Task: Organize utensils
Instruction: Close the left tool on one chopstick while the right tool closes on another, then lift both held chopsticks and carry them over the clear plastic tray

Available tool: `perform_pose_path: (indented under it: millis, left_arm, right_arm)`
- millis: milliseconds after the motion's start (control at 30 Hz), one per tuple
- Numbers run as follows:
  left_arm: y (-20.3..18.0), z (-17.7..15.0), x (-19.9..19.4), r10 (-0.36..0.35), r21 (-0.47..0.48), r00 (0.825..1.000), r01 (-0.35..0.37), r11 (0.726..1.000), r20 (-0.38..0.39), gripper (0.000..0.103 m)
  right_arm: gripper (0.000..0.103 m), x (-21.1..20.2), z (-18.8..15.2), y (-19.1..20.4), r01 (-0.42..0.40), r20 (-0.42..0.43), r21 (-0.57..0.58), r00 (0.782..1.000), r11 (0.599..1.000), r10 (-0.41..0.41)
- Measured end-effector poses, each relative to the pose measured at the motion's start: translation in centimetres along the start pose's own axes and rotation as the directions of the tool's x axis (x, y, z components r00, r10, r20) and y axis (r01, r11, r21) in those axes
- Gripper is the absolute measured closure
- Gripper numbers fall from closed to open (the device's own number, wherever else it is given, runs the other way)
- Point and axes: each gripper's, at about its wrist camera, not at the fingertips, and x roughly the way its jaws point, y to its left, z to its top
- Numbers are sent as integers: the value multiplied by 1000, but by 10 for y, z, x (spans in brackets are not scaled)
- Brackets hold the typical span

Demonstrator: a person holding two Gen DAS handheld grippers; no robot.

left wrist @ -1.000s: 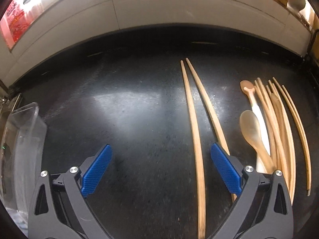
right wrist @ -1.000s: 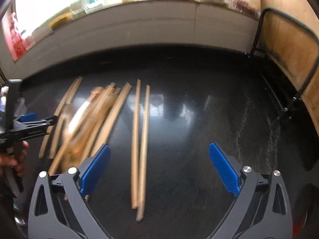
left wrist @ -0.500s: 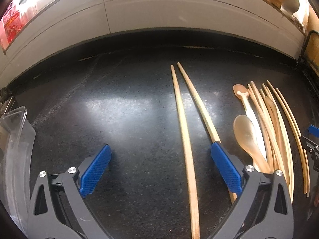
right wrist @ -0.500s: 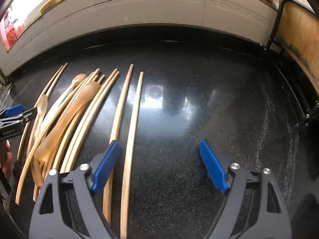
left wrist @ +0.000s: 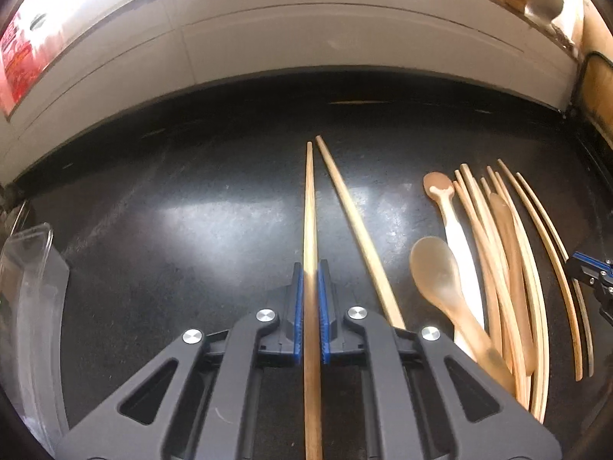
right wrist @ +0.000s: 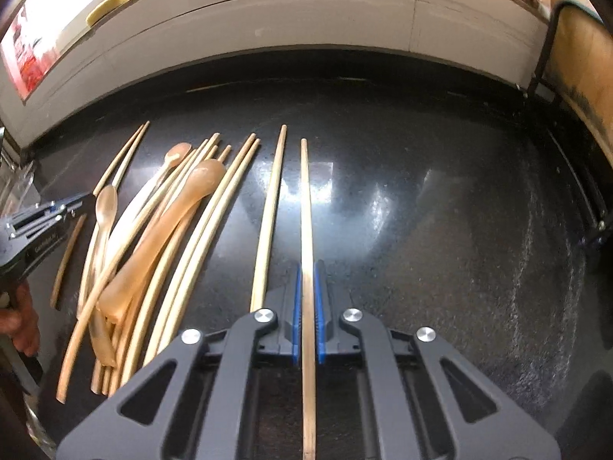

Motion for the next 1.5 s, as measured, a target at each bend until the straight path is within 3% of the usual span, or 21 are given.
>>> perform_pose_path:
  millis: [200,333,533,667,833,1067,1267,1500]
  left_arm:
    - [25,-10,-52,-27,-43,999,28,999,32,96]
    - [50,-21,-93,-21,-78,998,25,997,58,96]
    - [109,-49,-161,15,-169,996,1,986,93,96]
    - [157,-71,-194,98,-234,989,-71,970,106,96]
    - [226,-93,-222,201,-337,974,-157,928,99,96]
    - [285,-107,-231,249,-432,966,-195,880,71,96]
    - [307,-108,-219,260,-456,964,-205,866,60,96]
    - [320,-99,-190,223,-473,974,-176,863,46,96]
  right_arm:
    - [96,-48,-3,9,-29,68,29,997,999,27]
    - [96,-83,-5,43,-111,90,11,990,994,109]
    - [96,-125,-6,143,-274,86,-110,955,955,284]
    - [96,-140,-6,227,-379,52,-204,916,903,397]
    - [96,-139,2,318,-470,-9,-270,874,841,485]
    - [96,-123,10,412,-545,-97,-279,835,790,542]
    - [96,-105,18,447,-540,-123,-283,840,793,528]
    - [96,-79,25,450,-525,-156,-269,851,808,501]
